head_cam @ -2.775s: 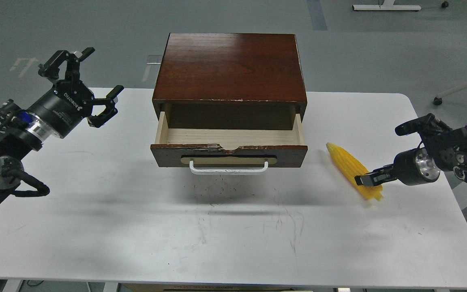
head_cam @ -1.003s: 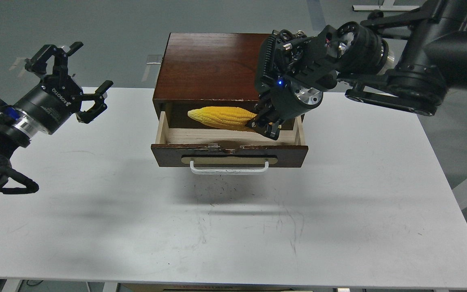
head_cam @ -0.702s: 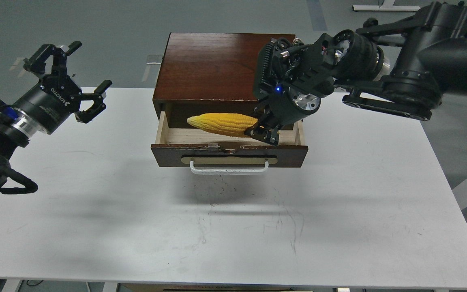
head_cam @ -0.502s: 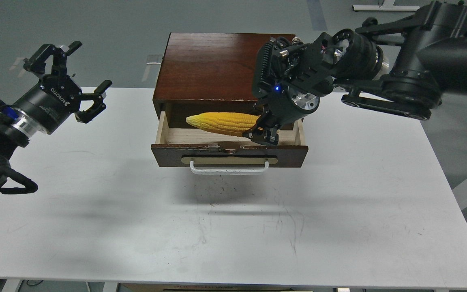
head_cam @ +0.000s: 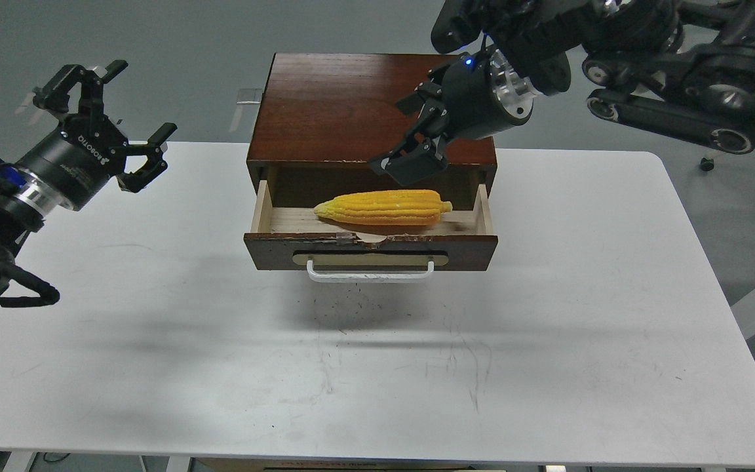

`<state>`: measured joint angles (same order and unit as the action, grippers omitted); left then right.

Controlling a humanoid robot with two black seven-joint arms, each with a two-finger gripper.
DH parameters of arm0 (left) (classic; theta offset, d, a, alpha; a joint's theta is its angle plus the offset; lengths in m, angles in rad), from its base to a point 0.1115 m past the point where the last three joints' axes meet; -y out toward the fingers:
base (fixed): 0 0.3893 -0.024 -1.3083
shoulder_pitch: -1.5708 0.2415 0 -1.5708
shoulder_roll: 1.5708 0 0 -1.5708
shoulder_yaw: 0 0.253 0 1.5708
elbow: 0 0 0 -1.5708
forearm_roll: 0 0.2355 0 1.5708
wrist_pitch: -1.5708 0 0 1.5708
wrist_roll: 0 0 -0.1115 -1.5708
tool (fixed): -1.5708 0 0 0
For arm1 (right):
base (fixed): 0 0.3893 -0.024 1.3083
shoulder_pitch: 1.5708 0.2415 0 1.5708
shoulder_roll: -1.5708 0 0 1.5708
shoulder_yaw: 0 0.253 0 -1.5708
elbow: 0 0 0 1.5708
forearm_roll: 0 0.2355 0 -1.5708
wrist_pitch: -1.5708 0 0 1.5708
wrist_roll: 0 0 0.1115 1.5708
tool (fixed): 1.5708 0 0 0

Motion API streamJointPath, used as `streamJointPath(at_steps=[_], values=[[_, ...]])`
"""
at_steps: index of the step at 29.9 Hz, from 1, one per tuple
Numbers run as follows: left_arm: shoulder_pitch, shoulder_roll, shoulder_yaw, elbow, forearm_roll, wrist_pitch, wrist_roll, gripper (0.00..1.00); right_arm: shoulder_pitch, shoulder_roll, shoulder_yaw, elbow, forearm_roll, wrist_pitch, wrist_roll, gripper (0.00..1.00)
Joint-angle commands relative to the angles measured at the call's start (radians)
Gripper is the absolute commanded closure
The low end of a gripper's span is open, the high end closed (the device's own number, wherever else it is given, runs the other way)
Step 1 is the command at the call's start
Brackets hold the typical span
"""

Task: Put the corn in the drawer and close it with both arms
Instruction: 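Raise the right gripper away from the drawer and bring the left gripper forward, then position the left gripper in front of the drawer's white handle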

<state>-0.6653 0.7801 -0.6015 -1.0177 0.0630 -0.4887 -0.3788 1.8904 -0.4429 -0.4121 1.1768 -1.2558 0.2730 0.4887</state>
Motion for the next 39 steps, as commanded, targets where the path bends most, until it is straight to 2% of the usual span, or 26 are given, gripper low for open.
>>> streamJointPath(at_steps=[1, 5, 6, 9, 11, 12, 15, 18, 20, 24, 30, 35, 39], values=[[-0.02, -0.001, -0.003, 0.054, 0.001, 0.0, -0.002, 0.0, -0.016, -0.106, 0.039, 0.0, 0.188, 0.0, 0.0, 0.0], [-0.056, -0.005, -0.003, 0.136, 0.001, 0.0, -0.003, 0.0, -0.167, -0.241, 0.099, -0.012, 0.451, -0.008, 0.0, 0.0], [-0.056, -0.005, -0.003, 0.136, 0.001, 0.0, -0.003, 0.0, -0.168, -0.241, 0.099, -0.012, 0.452, -0.008, 0.0, 0.0], [-0.057, -0.019, 0.0, 0.13, 0.005, 0.0, -0.017, 0.0, -0.364, -0.301, 0.246, -0.02, 0.605, -0.034, 0.0, 0.0], [-0.062, -0.038, 0.008, 0.123, 0.024, 0.0, -0.09, 0.0, -0.544, -0.309, 0.39, -0.049, 0.721, -0.058, 0.0, 0.0], [-0.062, -0.039, 0.008, 0.122, 0.04, 0.0, -0.11, 0.0, -0.589, -0.309, 0.424, -0.063, 0.749, -0.06, 0.0, 0.0], [-0.063, -0.035, 0.008, 0.104, 0.159, 0.0, -0.11, 0.0, -0.75, -0.309, 0.568, -0.112, 0.834, -0.051, 0.0, 0.0], [-0.063, -0.012, 0.002, 0.009, 0.346, 0.0, -0.11, 0.0, -0.888, -0.307, 0.663, -0.172, 0.915, -0.031, 0.0, 0.0], [-0.063, 0.011, -0.003, -0.047, 0.405, 0.0, -0.11, 0.0, -0.918, -0.306, 0.671, -0.207, 0.947, -0.011, 0.0, 0.0], [-0.065, 0.044, -0.03, -0.266, 0.627, 0.0, -0.11, 0.0, -0.991, -0.296, 0.67, -0.31, 1.065, 0.052, 0.0, 0.0], [-0.085, 0.009, -0.089, -0.507, 0.967, 0.0, -0.11, 0.01, -1.042, -0.296, 0.67, -0.321, 1.073, 0.055, 0.0, 0.0], [-0.077, -0.057, -0.072, -0.642, 1.269, 0.0, -0.11, 0.04, -1.062, -0.296, 0.671, -0.322, 1.073, 0.054, 0.0, 0.0], [-0.036, -0.125, -0.051, -0.656, 1.478, 0.0, -0.11, 0.09, -1.073, -0.296, 0.673, -0.322, 1.073, 0.052, 0.0, 0.0]])
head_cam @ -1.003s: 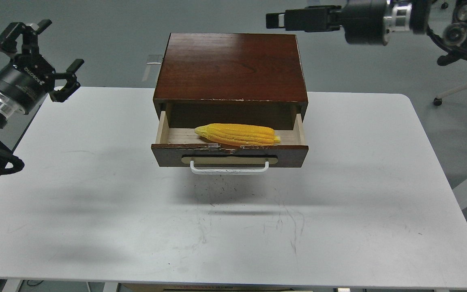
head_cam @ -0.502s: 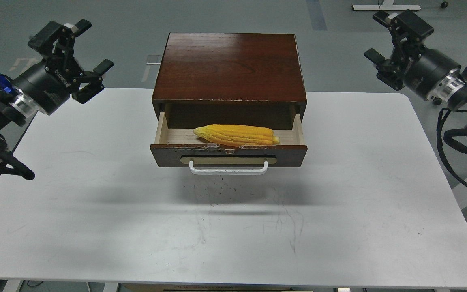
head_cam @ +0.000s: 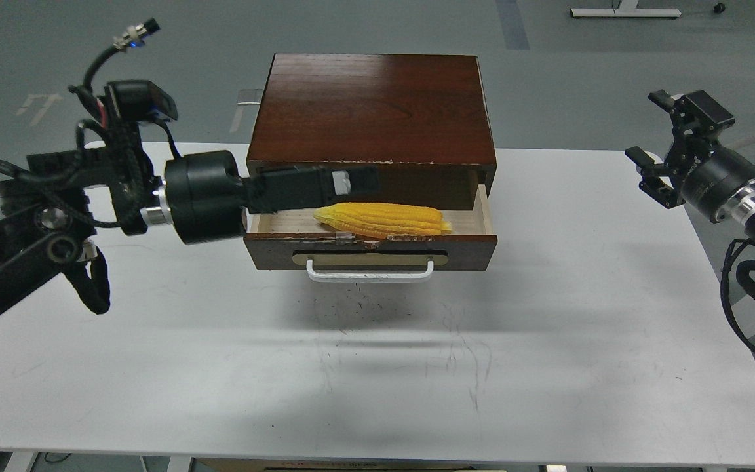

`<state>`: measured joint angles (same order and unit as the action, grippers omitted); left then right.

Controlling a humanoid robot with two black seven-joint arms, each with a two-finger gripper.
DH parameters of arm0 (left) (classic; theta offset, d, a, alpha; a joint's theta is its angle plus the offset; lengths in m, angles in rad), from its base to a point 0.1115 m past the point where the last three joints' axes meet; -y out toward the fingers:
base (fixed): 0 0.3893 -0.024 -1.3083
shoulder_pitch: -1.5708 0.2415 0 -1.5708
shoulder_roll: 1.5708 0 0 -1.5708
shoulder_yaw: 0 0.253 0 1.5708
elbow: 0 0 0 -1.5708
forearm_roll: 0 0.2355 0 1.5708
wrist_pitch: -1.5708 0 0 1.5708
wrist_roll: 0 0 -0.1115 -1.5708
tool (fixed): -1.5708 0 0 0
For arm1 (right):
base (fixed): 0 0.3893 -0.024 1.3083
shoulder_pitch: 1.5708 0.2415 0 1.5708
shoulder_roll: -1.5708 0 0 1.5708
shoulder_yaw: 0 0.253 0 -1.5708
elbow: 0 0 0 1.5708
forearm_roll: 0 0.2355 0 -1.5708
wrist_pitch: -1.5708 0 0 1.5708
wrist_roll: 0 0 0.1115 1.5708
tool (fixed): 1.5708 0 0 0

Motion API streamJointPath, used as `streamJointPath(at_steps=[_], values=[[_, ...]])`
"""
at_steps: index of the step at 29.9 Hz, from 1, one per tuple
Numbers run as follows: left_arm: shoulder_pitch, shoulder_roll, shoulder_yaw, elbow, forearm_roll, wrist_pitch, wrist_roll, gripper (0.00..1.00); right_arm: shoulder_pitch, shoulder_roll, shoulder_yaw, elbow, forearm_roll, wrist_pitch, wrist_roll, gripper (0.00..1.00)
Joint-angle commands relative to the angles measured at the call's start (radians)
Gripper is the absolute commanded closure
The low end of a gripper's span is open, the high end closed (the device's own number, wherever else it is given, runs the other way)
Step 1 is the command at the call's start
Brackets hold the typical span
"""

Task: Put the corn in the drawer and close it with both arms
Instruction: 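Position the left gripper in front of the drawer's white handle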

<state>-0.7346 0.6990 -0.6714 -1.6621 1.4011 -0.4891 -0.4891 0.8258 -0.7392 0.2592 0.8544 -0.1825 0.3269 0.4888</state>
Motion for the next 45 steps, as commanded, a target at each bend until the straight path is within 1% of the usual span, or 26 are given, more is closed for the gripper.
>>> streamJointPath(at_steps=[1, 2, 3, 4, 5, 7, 8, 11, 16, 19, 23, 25, 28, 31, 32, 36, 45], values=[[0.044, -0.05, 0.029, -0.013, 0.157, 0.0, 0.0, 0.11, -0.01, 0.0, 0.0, 0.0, 0.0, -0.003, 0.0, 0.0], [0.066, -0.058, 0.042, -0.011, 0.176, 0.0, 0.0, 0.18, -0.013, 0.0, 0.0, 0.0, 0.0, -0.003, 0.0, 0.0], [0.086, -0.061, 0.055, -0.011, 0.183, 0.0, 0.0, 0.29, -0.013, 0.0, 0.002, 0.0, 0.0, -0.003, 0.0, 0.0], [0.098, -0.061, 0.065, -0.011, 0.184, 0.0, 0.0, 0.38, -0.014, 0.0, 0.0, 0.0, 0.0, -0.005, 0.0, 0.0], [0.122, -0.061, 0.084, -0.011, 0.182, 0.0, 0.0, 0.59, -0.014, -0.002, 0.0, 0.0, 0.0, -0.005, 0.0, 0.0], [0.149, -0.061, 0.093, -0.01, 0.179, 0.0, 0.0, 0.8, -0.017, -0.002, 0.0, 0.0, 0.0, -0.006, 0.0, 0.0], [0.178, -0.059, 0.095, -0.01, 0.179, 0.0, 0.0, 1.0, -0.019, -0.002, 0.0, 0.0, 0.0, -0.006, 0.0, 0.0], [0.251, -0.05, 0.09, -0.007, 0.164, 0.0, 0.0, 1.0, -0.028, -0.003, 0.002, 0.0, 0.0, -0.006, 0.0, 0.0], [0.287, -0.041, 0.085, 0.011, 0.095, 0.0, 0.0, 1.0, -0.03, -0.005, 0.002, 0.0, 0.0, -0.006, 0.0, 0.0], [0.287, -0.044, 0.085, 0.045, 0.043, 0.0, 0.0, 1.0, -0.031, -0.006, 0.002, 0.0, 0.0, -0.006, 0.0, 0.0], [0.287, -0.059, 0.081, 0.128, 0.012, 0.0, 0.0, 1.0, -0.037, -0.003, 0.002, 0.0, 0.0, -0.006, 0.0, 0.0], [0.287, -0.059, 0.081, 0.143, 0.012, 0.003, 0.0, 1.0, -0.039, -0.003, 0.0, 0.0, 0.0, -0.006, 0.0, 0.0], [0.287, -0.058, 0.09, 0.174, 0.013, 0.041, 0.0, 1.0, -0.043, 0.0, 0.002, 0.0, 0.0, -0.006, 0.0, 0.0], [0.288, -0.059, 0.093, 0.186, 0.012, 0.067, 0.02, 1.0, -0.045, 0.001, 0.002, 0.0, 0.0, -0.008, 0.0, 0.0], [0.288, -0.059, 0.093, 0.186, 0.012, 0.067, 0.02, 1.0, -0.045, 0.001, 0.002, 0.0, 0.0, -0.008, 0.0, 0.0], [0.287, -0.059, 0.082, 0.209, 0.012, 0.069, 0.043, 1.0, -0.045, 0.001, 0.002, 0.0, 0.0, -0.008, 0.0, 0.0], [0.287, -0.062, 0.081, 0.229, 0.012, 0.069, 0.044, 1.0, -0.045, 0.001, 0.002, -0.002, 0.0, -0.008, 0.0, 0.0]])
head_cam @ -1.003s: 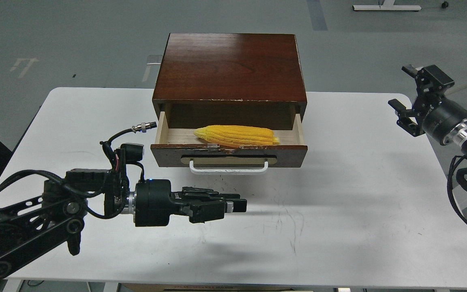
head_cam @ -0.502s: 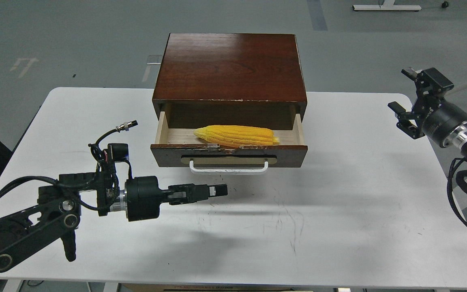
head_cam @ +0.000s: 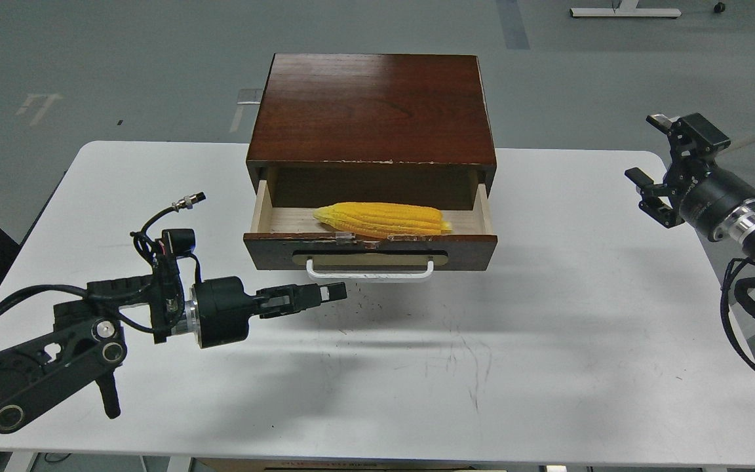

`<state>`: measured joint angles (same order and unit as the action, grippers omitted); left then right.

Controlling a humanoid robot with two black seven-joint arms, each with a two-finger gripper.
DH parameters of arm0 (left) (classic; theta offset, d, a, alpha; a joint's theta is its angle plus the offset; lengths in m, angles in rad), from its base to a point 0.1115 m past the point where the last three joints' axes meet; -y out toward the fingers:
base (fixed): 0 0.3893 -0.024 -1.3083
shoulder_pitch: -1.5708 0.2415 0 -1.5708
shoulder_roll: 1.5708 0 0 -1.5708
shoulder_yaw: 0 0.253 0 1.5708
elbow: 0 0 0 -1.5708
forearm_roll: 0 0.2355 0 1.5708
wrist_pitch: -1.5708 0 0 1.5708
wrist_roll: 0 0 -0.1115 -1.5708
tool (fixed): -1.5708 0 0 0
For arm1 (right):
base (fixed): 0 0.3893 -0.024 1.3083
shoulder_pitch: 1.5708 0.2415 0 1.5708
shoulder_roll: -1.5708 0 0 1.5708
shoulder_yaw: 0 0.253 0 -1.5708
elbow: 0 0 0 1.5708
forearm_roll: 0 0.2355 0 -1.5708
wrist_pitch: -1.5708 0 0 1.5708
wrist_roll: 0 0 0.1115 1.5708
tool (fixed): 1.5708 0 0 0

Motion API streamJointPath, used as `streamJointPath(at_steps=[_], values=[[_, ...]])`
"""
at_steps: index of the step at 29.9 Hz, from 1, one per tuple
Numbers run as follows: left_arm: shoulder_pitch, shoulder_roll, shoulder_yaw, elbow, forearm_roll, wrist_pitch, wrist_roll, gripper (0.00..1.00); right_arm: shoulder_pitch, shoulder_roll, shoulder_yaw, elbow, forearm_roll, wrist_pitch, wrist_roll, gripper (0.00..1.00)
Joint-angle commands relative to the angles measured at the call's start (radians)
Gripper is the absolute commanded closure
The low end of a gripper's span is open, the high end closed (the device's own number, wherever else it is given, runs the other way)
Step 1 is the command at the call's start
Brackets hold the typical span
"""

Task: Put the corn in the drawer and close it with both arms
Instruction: 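Position the left gripper in front of the drawer's white handle, then push the drawer closed into the box with the left gripper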

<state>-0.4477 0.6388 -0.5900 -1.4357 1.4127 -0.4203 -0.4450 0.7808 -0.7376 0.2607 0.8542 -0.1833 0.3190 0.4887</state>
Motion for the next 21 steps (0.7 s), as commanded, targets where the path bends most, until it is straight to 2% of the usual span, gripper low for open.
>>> streamJointPath(at_steps=[1, 21], values=[[0.0, -0.004, -0.001, 0.003, 0.0, 0.0, 0.0, 1.0, 0.0, 0.0, 0.0, 0.0, -0.001, 0.0, 0.0, 0.0], [-0.017, -0.036, -0.007, 0.07, -0.001, 0.043, 0.0, 1.0, -0.021, 0.0, 0.0, -0.001, 0.001, 0.0, 0.0, 0.0]])
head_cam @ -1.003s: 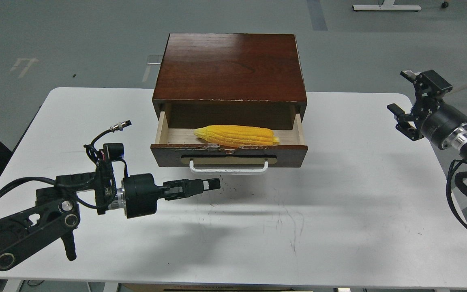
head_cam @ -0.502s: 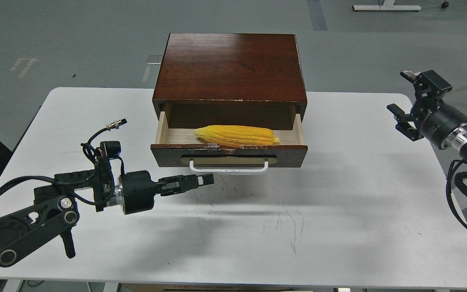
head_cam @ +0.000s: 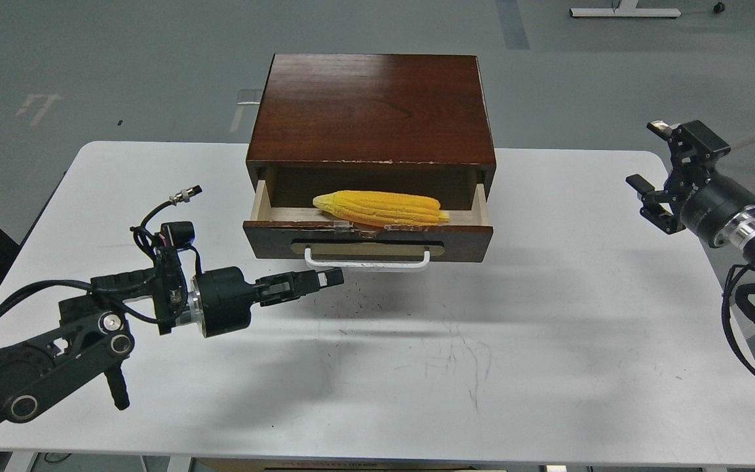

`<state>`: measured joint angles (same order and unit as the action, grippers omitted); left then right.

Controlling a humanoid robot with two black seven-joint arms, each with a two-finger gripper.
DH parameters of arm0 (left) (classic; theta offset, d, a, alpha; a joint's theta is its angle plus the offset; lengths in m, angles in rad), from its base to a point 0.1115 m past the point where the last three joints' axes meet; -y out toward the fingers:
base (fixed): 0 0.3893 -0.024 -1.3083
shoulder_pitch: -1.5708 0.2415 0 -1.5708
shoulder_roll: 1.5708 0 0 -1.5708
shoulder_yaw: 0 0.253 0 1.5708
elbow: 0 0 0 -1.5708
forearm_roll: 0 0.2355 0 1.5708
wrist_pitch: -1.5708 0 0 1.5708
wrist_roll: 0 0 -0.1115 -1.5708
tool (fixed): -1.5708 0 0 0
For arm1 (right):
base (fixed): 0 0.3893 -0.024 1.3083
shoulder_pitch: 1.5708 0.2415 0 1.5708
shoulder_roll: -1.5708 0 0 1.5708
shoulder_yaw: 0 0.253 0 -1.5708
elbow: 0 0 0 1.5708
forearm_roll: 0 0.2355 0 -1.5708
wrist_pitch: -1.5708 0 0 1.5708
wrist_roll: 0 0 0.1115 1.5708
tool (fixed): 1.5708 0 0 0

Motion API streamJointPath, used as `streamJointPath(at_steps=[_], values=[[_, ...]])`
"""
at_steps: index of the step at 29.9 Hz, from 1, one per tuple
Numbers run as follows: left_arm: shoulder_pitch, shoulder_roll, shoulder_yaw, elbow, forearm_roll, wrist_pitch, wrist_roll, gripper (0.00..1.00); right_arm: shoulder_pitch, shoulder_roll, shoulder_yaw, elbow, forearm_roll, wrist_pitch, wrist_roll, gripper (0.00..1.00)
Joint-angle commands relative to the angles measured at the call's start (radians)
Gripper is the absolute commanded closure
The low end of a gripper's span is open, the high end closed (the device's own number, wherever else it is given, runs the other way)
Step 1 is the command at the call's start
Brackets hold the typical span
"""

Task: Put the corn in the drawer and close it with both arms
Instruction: 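Push the drawer closed into the box with the left gripper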

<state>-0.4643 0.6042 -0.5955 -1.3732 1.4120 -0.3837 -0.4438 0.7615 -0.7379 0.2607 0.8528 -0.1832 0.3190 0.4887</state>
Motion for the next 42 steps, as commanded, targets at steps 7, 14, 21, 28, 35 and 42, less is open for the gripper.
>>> streamJointPath(at_steps=[7, 14, 21, 28, 35, 42], values=[[-0.007, -0.017, -0.003, 0.045, -0.004, 0.035, 0.002, 1.0, -0.011, 0.0, 0.0, 0.0, 0.001, -0.003, 0.0, 0.0], [-0.011, -0.026, -0.029, 0.071, -0.004, 0.035, 0.002, 1.0, -0.014, 0.0, 0.0, 0.0, -0.001, -0.005, 0.0, 0.0], [-0.048, -0.027, -0.029, 0.105, -0.005, 0.035, 0.001, 1.0, -0.016, 0.002, 0.0, 0.0, -0.001, -0.005, 0.0, 0.0], [-0.056, -0.044, -0.029, 0.143, -0.005, 0.035, 0.002, 1.0, -0.014, 0.0, 0.0, 0.0, -0.001, -0.006, 0.0, 0.0], [-0.074, -0.066, -0.029, 0.183, -0.005, 0.037, 0.0, 1.0, -0.018, 0.0, 0.0, -0.001, -0.001, -0.006, 0.0, 0.0], [-0.112, -0.099, -0.027, 0.224, -0.005, 0.037, 0.0, 1.0, -0.025, 0.0, 0.002, -0.001, -0.001, -0.006, 0.0, 0.0]])
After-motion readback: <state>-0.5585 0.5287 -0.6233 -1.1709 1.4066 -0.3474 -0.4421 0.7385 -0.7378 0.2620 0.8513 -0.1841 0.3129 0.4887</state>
